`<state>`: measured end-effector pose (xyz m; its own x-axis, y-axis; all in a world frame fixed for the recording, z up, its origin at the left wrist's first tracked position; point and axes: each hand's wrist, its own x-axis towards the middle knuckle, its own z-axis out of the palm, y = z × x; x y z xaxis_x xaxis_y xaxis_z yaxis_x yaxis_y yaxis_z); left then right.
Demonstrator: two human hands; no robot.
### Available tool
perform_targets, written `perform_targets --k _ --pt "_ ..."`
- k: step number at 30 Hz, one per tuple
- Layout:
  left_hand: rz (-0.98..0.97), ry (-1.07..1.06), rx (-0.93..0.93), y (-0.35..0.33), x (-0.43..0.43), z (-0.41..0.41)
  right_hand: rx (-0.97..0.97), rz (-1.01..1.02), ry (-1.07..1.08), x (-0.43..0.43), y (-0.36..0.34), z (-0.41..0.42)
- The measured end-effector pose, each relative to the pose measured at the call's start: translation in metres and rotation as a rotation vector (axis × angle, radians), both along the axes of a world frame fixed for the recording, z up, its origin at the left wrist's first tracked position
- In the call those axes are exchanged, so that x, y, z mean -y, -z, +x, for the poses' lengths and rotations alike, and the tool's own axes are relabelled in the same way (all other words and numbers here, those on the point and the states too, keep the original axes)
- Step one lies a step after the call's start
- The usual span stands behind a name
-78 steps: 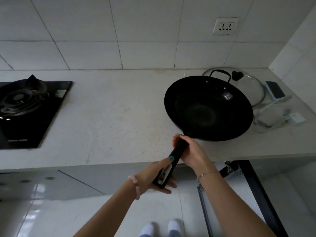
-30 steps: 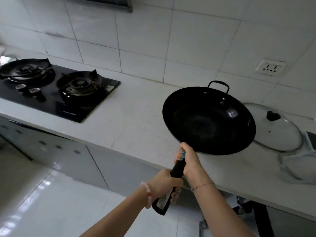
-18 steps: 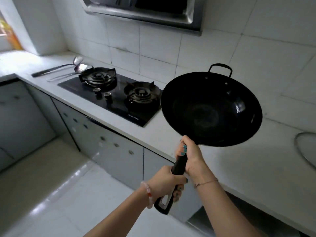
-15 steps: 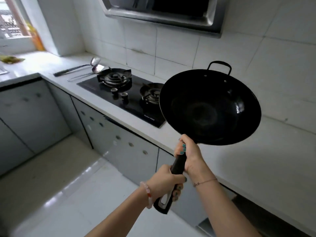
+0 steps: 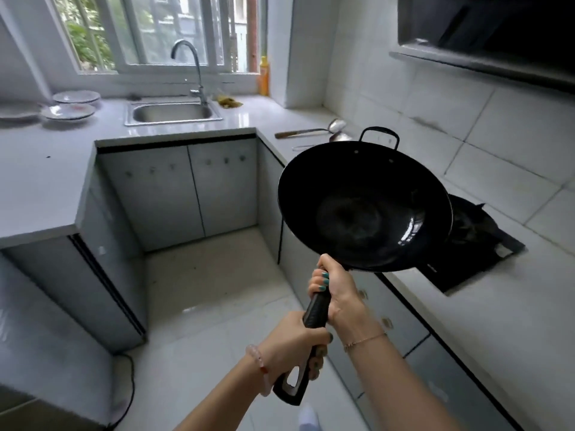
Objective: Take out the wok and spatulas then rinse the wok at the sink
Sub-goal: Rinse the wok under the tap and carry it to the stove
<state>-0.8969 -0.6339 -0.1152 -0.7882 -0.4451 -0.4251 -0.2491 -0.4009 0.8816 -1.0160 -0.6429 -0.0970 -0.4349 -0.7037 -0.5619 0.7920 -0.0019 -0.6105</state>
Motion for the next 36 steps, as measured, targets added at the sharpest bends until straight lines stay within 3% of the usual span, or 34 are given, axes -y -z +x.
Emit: perform_targets --k 12,27,36 --pt "0.022 -0.371 0.028 0.017 0.190 0.024 0.017 0.013 -0.328 0.233 0.026 0.037" --pt "-0.022 -0.584 0.033 0.006 0.415 0.023 0.100 0.057 -0.578 0.483 0.018 0.048" --pt "-0.074 -0.599 0.074 0.020 0.562 0.026 0.123 0.083 -0.606 0.631 0.038 0.054"
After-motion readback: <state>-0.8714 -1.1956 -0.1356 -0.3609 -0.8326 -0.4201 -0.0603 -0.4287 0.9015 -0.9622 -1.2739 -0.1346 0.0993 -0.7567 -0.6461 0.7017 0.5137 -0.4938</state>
